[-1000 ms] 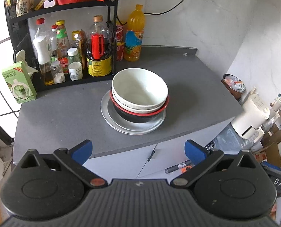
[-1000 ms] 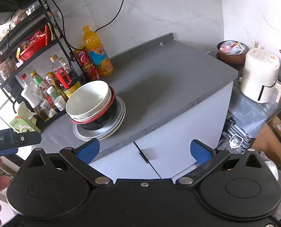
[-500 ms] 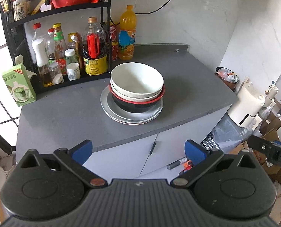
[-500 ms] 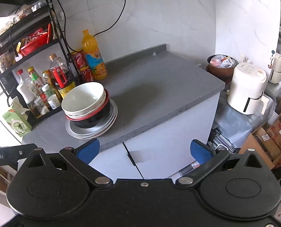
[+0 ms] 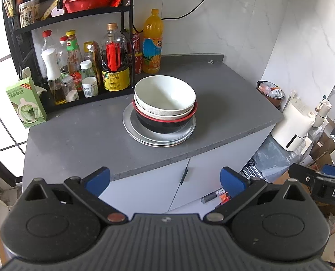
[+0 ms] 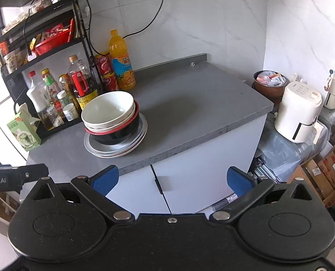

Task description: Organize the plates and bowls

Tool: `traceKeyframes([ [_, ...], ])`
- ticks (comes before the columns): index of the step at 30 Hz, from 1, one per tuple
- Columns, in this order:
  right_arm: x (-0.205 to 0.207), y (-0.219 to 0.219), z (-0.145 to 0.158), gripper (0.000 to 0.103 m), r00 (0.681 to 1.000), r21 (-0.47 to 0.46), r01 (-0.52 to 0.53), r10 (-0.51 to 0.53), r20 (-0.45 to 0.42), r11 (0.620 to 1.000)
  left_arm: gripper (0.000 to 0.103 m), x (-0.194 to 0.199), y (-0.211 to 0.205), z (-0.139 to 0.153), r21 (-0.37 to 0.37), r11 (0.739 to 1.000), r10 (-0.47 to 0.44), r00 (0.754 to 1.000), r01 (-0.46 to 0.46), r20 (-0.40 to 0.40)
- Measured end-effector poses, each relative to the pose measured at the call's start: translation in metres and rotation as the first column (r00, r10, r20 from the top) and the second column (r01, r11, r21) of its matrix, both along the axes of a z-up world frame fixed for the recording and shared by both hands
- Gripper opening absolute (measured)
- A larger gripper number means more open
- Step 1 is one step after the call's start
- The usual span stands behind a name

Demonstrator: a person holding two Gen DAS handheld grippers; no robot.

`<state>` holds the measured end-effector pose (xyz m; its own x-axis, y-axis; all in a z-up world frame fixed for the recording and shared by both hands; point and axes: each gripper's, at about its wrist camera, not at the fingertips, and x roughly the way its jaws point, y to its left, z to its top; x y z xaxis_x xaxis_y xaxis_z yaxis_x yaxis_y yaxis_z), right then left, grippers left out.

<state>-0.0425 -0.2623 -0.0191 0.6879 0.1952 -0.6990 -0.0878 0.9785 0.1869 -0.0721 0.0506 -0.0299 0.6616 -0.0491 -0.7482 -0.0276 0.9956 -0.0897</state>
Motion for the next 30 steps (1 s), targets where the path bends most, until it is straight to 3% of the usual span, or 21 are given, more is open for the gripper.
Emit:
traceKeyframes([
  [30,0.000,0.008,0.009,0.103,0.998,-0.021,-0.055,0.055,0.021,0.998,0.103,-0.006,0.010,0.008,0.024,0.999,0.040,0.999,-0.041,0.034],
])
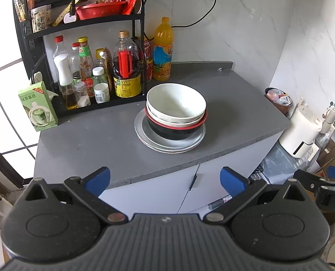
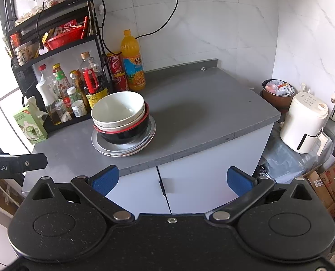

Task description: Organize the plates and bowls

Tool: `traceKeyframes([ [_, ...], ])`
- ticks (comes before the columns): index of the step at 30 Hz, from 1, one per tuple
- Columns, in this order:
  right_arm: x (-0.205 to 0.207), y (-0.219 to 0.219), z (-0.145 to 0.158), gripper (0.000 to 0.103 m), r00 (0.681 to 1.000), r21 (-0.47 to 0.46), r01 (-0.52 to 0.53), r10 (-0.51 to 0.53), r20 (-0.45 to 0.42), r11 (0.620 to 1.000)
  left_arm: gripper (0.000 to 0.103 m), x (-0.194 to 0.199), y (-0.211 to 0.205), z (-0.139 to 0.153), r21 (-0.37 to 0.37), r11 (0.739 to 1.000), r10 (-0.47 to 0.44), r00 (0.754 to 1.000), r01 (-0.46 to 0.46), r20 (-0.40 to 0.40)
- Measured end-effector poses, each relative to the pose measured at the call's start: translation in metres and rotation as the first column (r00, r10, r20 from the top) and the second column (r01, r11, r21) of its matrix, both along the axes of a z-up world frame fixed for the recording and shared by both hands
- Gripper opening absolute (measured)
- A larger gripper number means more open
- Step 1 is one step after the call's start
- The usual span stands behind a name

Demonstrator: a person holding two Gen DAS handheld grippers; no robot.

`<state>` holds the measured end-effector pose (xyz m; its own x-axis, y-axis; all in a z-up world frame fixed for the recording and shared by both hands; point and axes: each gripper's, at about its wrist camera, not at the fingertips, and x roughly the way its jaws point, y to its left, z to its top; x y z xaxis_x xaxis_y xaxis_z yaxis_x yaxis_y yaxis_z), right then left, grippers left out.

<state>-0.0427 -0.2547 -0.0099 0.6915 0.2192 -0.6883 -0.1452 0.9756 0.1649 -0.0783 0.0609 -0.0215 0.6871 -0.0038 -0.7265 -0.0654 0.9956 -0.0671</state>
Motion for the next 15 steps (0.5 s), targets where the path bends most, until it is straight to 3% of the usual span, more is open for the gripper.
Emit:
traceKeyframes([
  [15,-0.0024,0.0002,0.0025,0.103,1.000,-0.012,-0.015,0.015,0.003,1.000,0.103,0.0034,-0.0063,0.0000,0.005,1.000,-0.003,1.000,0.003,0.007],
])
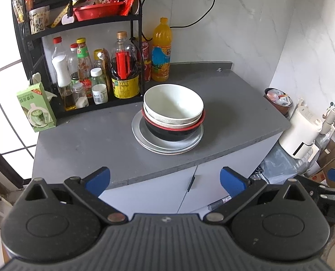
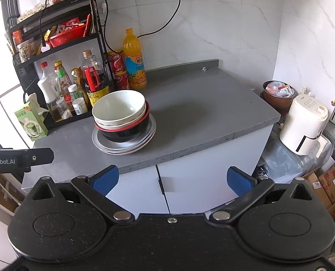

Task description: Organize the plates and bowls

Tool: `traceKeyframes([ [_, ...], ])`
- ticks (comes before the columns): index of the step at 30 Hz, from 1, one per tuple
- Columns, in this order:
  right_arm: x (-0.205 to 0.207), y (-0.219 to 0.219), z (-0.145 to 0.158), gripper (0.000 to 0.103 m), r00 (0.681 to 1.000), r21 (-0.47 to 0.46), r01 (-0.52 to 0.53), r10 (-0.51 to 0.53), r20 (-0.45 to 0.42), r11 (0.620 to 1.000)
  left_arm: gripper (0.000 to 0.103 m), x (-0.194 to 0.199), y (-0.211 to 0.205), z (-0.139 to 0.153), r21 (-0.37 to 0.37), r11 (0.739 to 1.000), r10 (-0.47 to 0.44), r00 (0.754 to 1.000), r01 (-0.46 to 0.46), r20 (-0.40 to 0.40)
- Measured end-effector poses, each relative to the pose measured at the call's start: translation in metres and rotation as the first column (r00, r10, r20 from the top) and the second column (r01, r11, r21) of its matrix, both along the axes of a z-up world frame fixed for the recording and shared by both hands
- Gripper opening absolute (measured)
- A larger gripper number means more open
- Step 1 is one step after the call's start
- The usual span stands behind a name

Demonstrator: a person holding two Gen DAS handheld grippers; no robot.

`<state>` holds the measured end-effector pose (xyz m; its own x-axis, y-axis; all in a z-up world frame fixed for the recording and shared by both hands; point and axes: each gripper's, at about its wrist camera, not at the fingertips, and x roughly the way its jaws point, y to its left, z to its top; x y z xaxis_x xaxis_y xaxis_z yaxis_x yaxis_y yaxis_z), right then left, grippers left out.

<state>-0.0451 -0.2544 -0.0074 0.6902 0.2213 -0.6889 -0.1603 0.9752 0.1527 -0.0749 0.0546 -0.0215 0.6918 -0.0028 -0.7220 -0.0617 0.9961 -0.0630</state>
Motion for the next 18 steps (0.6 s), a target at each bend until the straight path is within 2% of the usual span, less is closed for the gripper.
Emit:
traceKeyframes([
  [18,0.0018,0.0000,-0.0027,0.103,1.000,-0.007,0.010,-0.010,-0.009,1.000,0.103,0.0033,-0.0036,0.0033,0.004,1.000,-0.008,1.000,0.008,-0.003],
])
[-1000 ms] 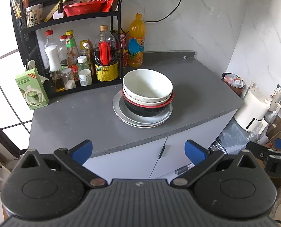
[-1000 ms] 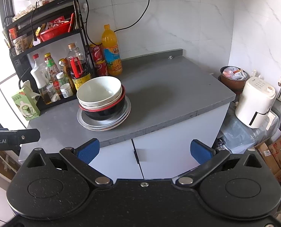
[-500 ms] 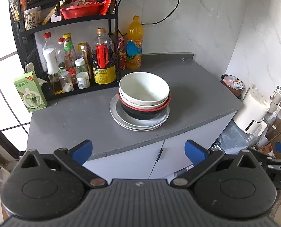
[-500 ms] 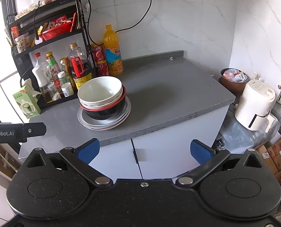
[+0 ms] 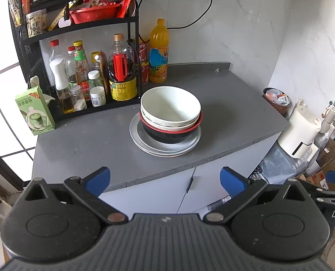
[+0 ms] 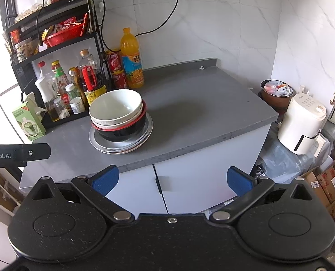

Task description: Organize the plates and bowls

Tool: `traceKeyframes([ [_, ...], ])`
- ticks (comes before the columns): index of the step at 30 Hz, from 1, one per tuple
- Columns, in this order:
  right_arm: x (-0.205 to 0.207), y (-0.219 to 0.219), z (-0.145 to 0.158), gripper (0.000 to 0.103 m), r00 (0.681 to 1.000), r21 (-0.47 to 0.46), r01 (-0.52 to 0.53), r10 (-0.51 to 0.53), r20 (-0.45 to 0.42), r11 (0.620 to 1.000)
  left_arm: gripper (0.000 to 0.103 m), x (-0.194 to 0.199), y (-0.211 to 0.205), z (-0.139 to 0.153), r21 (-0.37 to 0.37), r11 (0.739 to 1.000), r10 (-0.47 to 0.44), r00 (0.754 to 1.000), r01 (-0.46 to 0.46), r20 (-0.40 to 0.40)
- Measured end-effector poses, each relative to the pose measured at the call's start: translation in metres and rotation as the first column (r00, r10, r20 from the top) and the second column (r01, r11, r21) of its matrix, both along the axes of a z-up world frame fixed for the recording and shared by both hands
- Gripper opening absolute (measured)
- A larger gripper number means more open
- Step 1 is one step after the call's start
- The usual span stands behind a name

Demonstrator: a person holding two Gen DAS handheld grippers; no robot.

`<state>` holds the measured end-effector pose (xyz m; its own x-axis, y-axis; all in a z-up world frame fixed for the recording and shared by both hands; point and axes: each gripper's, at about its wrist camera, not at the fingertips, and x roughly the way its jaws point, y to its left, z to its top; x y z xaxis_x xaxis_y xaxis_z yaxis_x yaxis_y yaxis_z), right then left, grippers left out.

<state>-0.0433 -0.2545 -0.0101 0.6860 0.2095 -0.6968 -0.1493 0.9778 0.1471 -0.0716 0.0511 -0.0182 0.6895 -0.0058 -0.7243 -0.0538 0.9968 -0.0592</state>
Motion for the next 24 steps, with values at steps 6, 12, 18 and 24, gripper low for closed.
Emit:
traceKeyframes([
  [6,0.0020,0.0004,0.0002,0.103,1.000,-0.001,-0.007,0.007,-0.003,1.000,0.103,0.0006,0.0050,-0.0037,-0.002,1.000,0.016,1.000,-0.017,-0.011],
  [12,0.0032,0.0037,-0.0005,0.103,1.000,-0.008,-0.017,0.017,-0.007,1.000,0.103,0.0025,0.0087,-0.0062,-0.004,1.000,0.029,0.999,-0.029,-0.023],
  [18,0.0060,0.0044,0.0006,0.103,1.000,-0.004,-0.026,0.026,-0.010,1.000,0.103,0.0036,0.0080,-0.0050,0.006,1.000,0.026,0.999,-0.026,-0.021],
  [24,0.0082,0.0039,-0.0006,0.103,0.999,-0.006,-0.029,0.029,-0.015,1.000,0.103,0.0051,0.0058,-0.0067,0.002,1.000,0.008,1.000,-0.008,-0.019],
])
